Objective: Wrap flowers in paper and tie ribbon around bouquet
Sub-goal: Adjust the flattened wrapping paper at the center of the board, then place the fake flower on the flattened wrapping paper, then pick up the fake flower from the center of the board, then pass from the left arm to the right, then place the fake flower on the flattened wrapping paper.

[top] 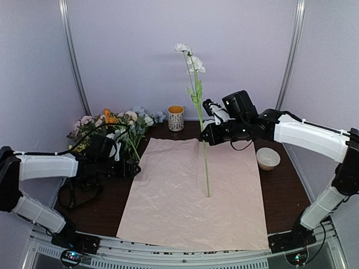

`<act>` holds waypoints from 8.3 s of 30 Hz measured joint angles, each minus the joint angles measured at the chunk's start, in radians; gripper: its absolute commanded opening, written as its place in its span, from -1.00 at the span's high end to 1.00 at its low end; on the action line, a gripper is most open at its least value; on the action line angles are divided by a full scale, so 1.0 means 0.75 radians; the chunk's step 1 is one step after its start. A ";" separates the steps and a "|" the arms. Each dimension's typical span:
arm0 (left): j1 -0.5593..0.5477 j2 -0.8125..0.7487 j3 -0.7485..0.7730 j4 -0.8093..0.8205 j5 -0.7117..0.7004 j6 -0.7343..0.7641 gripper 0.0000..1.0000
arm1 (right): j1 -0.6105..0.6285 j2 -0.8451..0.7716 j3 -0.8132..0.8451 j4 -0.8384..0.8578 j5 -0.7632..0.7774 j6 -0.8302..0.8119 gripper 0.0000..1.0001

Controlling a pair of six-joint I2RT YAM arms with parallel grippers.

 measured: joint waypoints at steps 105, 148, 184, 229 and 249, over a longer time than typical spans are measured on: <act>0.378 0.499 0.478 -0.366 -0.273 -0.150 0.23 | 0.084 0.531 0.215 -0.485 0.215 0.055 0.28; 0.247 0.521 0.311 -0.245 -0.220 -0.161 0.39 | 0.084 0.530 0.144 -0.474 0.215 0.036 0.29; 0.080 -0.629 0.129 -0.152 -0.349 0.257 1.00 | 0.089 0.367 0.122 -0.401 0.086 -0.040 0.25; -0.050 -0.108 0.260 -0.020 -0.263 0.008 -0.18 | 0.032 0.281 0.185 -0.419 0.085 0.041 1.00; 0.285 0.306 0.256 -0.251 -0.360 -0.269 0.19 | 0.052 0.536 0.238 -0.830 0.195 -0.058 -0.05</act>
